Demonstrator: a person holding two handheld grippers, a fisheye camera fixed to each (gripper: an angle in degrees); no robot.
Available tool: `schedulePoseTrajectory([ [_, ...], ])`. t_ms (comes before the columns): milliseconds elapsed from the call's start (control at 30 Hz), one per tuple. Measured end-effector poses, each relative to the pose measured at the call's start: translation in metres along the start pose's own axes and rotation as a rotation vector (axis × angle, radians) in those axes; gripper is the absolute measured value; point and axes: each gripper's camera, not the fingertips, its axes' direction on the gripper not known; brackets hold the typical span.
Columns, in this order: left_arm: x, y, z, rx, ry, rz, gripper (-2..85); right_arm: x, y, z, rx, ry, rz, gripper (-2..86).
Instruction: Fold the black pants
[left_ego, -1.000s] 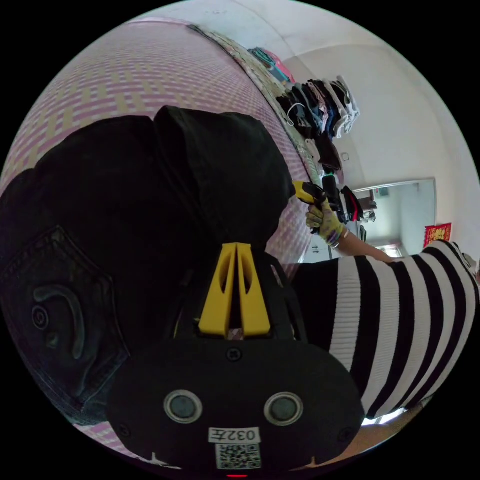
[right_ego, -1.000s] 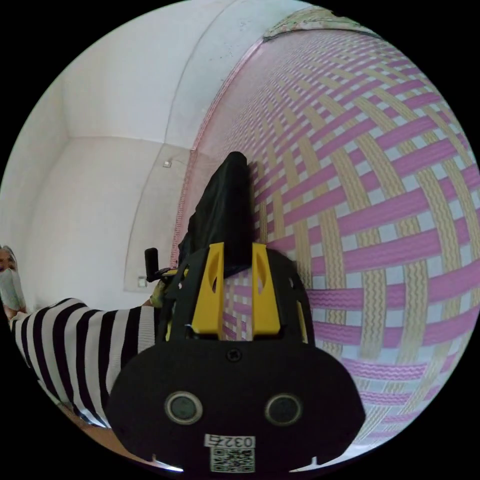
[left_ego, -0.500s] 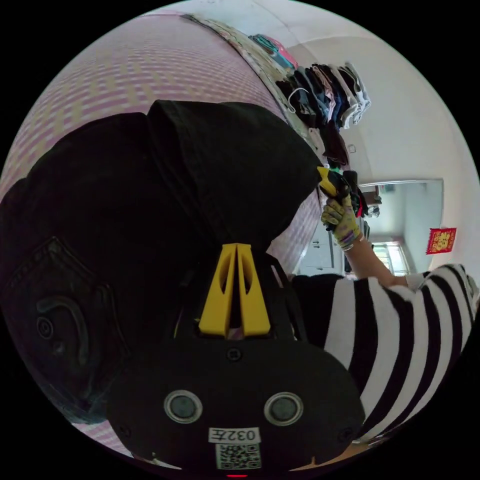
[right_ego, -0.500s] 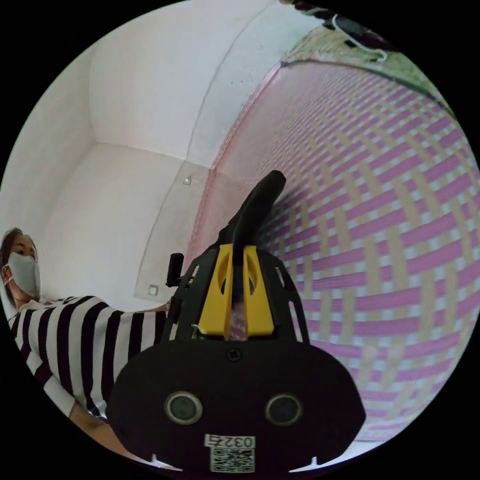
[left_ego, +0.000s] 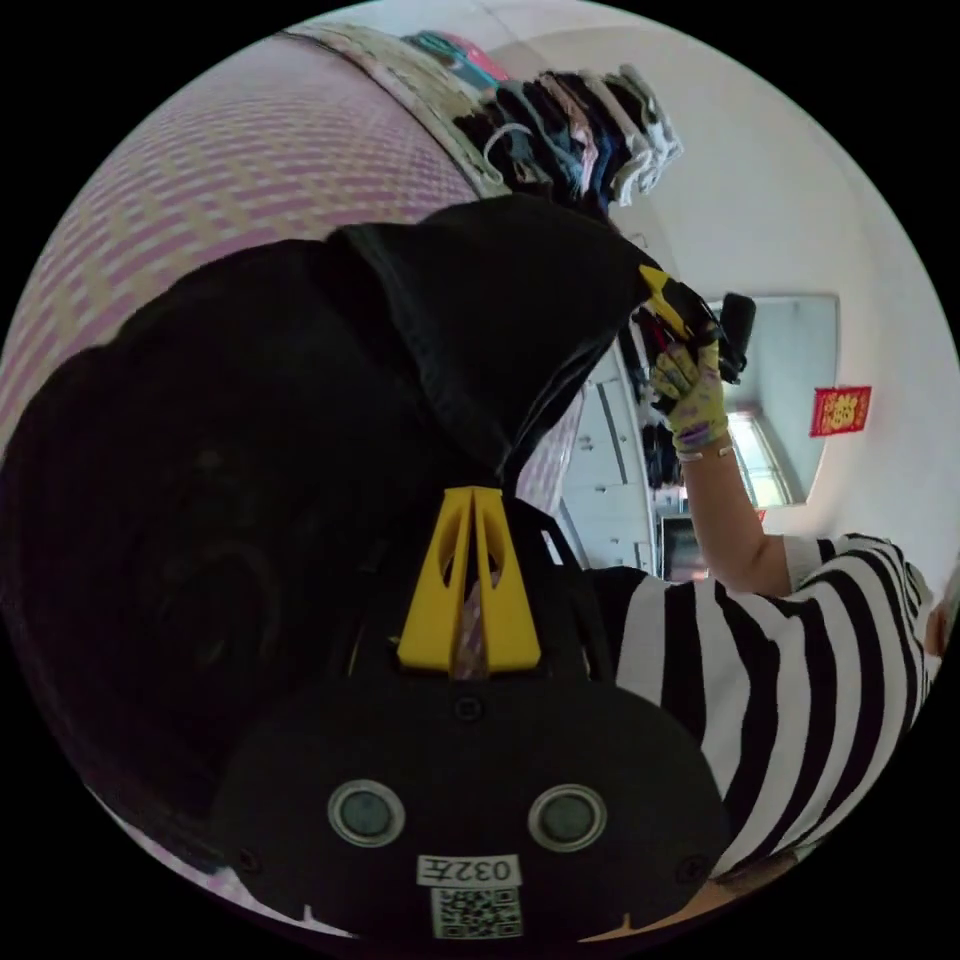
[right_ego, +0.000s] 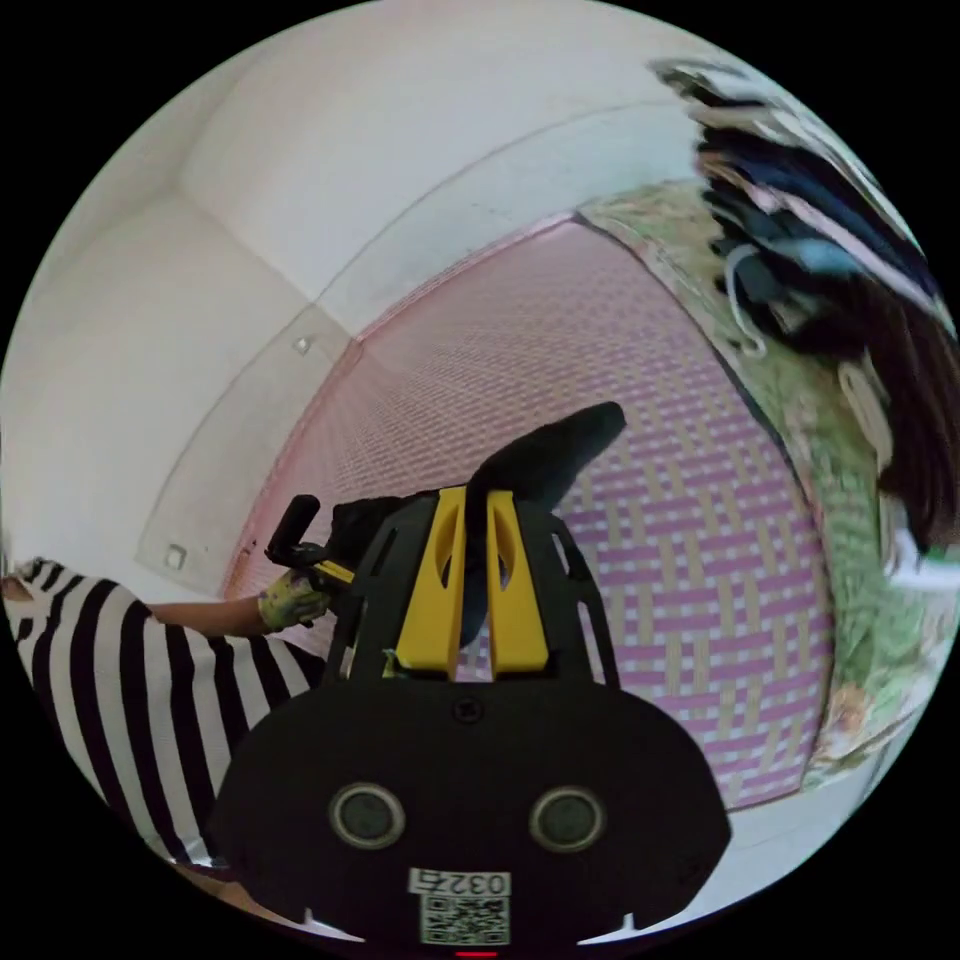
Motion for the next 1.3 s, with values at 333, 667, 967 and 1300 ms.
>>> schedulePoseTrajectory([
  [333, -0.041, 0.228, -0.182, 0.652, -0.008, -0.4, -0.9, -0.253, -0.013, 0.152, -0.269, -0.108, -0.609, 3.6],
  [667, -0.034, 0.298, -0.205, 0.784, 0.049, -0.494, -0.9, -0.292, 0.074, 0.354, -0.708, -0.134, -0.647, 3.8],
  [967, -0.011, 0.273, -0.239, 0.88, 0.041, -0.441, -0.9, -0.305, 0.066, 0.36, -0.676, -0.167, -0.605, 5.5],
  [1300, 0.044, 0.194, -0.243, 0.69, -0.02, -0.238, -0.9, -0.249, 0.049, 0.3, -0.631, -0.389, -0.612, -0.7],
])
